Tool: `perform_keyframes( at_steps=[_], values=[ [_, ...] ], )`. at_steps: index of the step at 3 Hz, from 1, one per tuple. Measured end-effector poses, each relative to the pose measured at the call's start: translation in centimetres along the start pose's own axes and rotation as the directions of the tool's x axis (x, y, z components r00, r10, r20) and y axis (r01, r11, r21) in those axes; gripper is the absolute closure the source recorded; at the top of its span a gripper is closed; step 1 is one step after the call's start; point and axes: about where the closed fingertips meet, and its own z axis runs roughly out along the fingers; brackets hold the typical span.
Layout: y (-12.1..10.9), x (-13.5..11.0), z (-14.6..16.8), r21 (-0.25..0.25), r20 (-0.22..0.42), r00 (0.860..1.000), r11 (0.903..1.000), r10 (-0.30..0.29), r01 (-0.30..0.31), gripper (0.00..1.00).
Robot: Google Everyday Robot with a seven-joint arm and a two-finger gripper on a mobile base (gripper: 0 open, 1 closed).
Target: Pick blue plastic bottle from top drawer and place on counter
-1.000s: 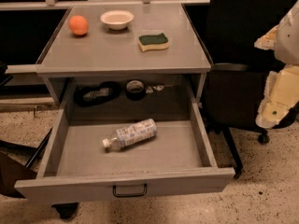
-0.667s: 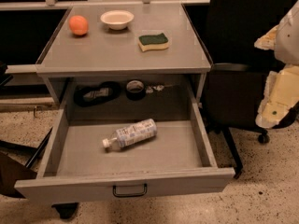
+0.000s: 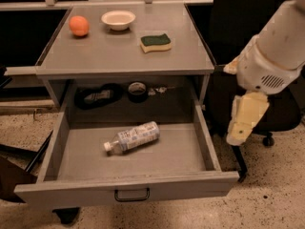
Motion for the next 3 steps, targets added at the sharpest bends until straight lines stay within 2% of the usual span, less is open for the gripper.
perform_keyframes(
  at_steps=[1, 3],
  values=[
    [0.42, -3.81, 7.15, -0.072, 0.066, 0.997, 0.9963, -0.043, 0.048, 0.0],
    [0.32, -4.15, 7.44, -0.072, 0.079, 0.996, 0.996, -0.048, 0.053, 0.0]
  ],
)
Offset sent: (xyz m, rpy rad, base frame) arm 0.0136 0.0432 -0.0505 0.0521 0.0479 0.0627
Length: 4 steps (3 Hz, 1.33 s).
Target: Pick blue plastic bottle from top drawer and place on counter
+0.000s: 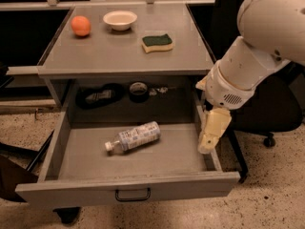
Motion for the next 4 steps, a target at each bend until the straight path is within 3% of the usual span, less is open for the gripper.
perform_keyframes(
  at_steps=[1, 2, 3, 4],
  values=[
    [-2.2, -2.9, 2.4, 0.008, 0.109, 0.993, 0.9987, -0.05, 0.05, 0.0],
    [-5.3, -9.5, 7.5, 0.021, 0.275, 0.953, 0.9913, -0.131, 0.13, 0.0],
    [-6.6, -15.4, 14.1, 0.014, 0.396, 0.901, 0.9824, -0.177, 0.186, 0.0],
    [-6.6, -15.4, 14.1, 0.014, 0.396, 0.901, 0.9824, -0.177, 0.186, 0.0]
  ],
)
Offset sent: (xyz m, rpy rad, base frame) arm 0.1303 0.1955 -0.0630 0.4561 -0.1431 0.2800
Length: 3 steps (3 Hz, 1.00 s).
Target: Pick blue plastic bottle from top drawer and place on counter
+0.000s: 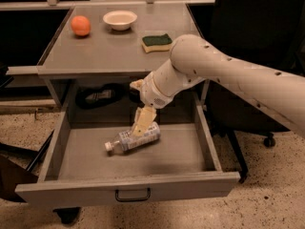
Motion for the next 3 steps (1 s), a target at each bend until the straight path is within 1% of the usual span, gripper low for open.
perform_keyframes(
  at_steps=[1, 2, 3],
  values=[
    [1.1, 2.6, 3.2, -0.041, 0.006, 0.999, 0.9986, 0.035, -0.034, 0.0],
    [2.2, 6.3, 6.8, -0.069, 0.02, 0.996, 0.9945, 0.081, -0.08, 0.0],
    [3.2, 9.1, 9.7, -0.093, 0.039, 0.992, 0.9886, 0.122, -0.118, 0.0]
  ],
)
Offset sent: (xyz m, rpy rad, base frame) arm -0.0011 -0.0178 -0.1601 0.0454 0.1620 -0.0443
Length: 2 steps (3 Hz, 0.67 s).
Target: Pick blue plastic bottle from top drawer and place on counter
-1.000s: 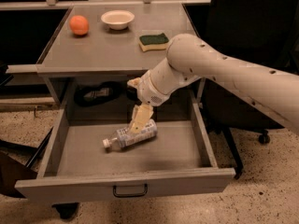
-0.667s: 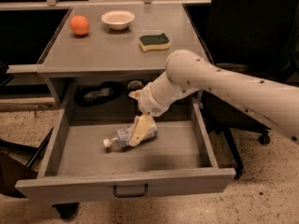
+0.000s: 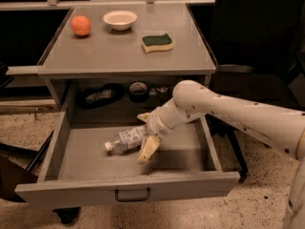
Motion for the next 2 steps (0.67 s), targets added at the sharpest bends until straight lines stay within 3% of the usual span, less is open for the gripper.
perform_keyframes(
  at_steps=[1, 2],
  values=[
    [-1.54, 0.04, 2.66, -0.028, 0.012, 0.999, 0.9991, -0.032, 0.032, 0.0],
    [-2.05, -0.68, 3.38, -0.044, 0.019, 0.999, 0.9984, -0.036, 0.036, 0.19]
  ],
)
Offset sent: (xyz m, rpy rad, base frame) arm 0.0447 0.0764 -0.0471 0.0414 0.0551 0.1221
